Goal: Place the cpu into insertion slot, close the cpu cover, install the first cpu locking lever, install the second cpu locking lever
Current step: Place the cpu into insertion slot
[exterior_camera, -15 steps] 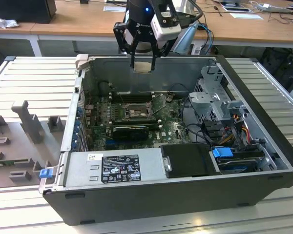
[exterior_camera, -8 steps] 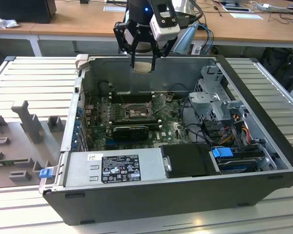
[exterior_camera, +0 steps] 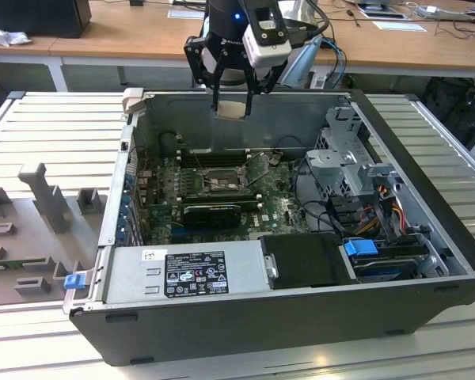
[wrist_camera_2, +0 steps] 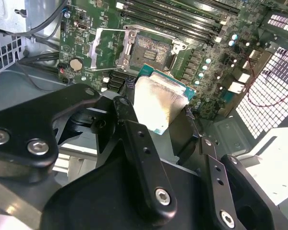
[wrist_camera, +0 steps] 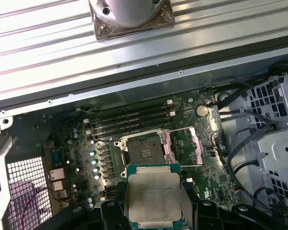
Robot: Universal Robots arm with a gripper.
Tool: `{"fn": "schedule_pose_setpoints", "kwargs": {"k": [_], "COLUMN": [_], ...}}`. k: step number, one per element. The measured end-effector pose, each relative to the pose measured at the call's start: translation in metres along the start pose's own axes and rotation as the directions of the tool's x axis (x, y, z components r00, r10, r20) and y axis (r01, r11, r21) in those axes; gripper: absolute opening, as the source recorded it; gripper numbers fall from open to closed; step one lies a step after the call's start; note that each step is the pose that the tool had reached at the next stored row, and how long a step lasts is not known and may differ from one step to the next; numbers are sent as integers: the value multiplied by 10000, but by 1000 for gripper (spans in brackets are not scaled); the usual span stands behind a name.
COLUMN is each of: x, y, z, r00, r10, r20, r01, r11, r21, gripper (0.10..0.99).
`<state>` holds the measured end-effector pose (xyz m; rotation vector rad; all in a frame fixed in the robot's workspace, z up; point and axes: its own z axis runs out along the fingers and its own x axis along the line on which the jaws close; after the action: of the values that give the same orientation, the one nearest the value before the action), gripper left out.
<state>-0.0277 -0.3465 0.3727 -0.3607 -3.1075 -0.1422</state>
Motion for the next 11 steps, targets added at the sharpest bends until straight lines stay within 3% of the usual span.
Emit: {"fn": "schedule_pose_setpoints", "kwargs": {"k": [11], "x": [0], "y": [0], "z": [0], "r00": [9992], "r10": [390], "r20": [35], "r01": [-390], "r11": [9992], "r21": [-9], "gripper": [529]}}
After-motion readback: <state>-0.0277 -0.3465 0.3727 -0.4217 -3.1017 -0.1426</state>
